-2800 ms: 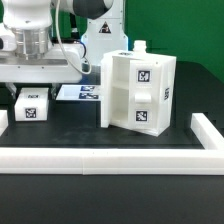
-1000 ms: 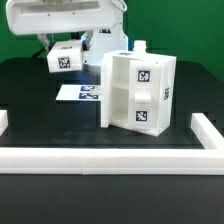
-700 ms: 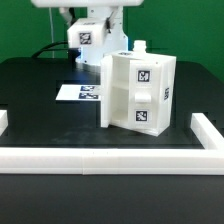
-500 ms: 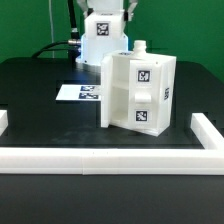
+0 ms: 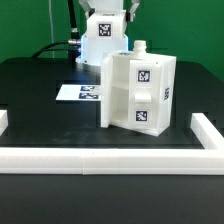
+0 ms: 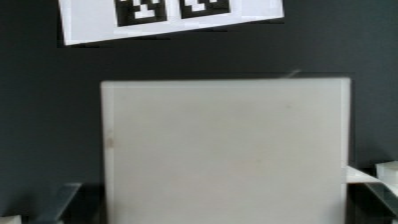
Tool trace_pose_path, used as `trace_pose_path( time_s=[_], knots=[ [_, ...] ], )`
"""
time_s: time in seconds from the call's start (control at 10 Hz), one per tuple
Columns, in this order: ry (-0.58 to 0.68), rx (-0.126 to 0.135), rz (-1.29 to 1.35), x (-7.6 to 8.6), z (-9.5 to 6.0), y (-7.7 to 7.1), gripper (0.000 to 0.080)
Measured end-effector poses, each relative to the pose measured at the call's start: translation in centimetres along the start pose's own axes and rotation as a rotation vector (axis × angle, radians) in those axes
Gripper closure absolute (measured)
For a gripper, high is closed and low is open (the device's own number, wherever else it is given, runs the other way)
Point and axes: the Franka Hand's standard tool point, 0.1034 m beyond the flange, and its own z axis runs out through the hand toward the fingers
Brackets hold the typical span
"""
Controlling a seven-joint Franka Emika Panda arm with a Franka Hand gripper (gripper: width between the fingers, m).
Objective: Assemble cabinet
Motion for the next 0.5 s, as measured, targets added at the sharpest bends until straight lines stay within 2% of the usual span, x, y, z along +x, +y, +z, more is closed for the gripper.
trace_pose_path(
  time_s=[0.2, 0.5],
  knots=[
    [-0.006, -0.009, 0.01, -0.3, -0.1, -1.7, 0.0236],
    [0.016, -0.019, 0.011, 0.5, -0.7, -4.0, 0.0236]
  ],
)
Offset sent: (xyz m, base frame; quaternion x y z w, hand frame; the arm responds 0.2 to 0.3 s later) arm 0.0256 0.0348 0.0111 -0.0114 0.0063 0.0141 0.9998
